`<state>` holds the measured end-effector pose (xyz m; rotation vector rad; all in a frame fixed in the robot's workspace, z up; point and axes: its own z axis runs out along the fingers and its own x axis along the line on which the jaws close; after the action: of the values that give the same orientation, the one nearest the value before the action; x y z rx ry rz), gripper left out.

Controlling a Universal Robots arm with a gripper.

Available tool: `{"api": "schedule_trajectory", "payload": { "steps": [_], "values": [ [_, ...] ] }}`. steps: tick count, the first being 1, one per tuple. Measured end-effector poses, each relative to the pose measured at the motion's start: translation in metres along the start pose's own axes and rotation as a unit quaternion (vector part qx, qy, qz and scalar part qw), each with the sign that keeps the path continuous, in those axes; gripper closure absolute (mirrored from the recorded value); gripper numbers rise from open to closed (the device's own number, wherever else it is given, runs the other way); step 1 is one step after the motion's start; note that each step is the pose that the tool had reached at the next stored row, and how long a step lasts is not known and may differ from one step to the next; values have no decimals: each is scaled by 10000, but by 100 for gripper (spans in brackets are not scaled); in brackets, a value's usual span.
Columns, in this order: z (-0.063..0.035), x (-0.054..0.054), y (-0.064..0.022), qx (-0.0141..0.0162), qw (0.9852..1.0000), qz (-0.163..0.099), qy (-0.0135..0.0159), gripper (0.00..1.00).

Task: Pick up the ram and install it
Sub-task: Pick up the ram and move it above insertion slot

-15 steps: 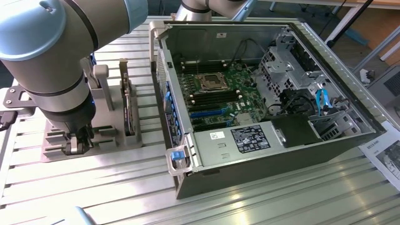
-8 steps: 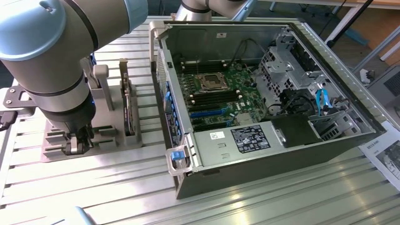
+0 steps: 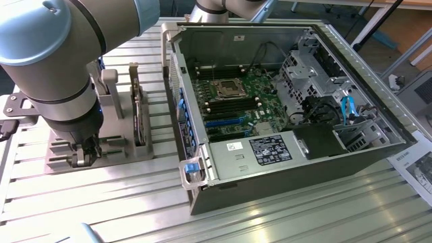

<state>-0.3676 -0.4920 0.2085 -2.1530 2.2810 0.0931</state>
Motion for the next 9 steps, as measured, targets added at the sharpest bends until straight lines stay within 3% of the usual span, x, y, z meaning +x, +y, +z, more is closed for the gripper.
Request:
{"api": "schedule_trajectory", "payload": {
  "steps": [9],
  "values": [
    [0,0,0,0,10000,0,0,88]
  ]
}}
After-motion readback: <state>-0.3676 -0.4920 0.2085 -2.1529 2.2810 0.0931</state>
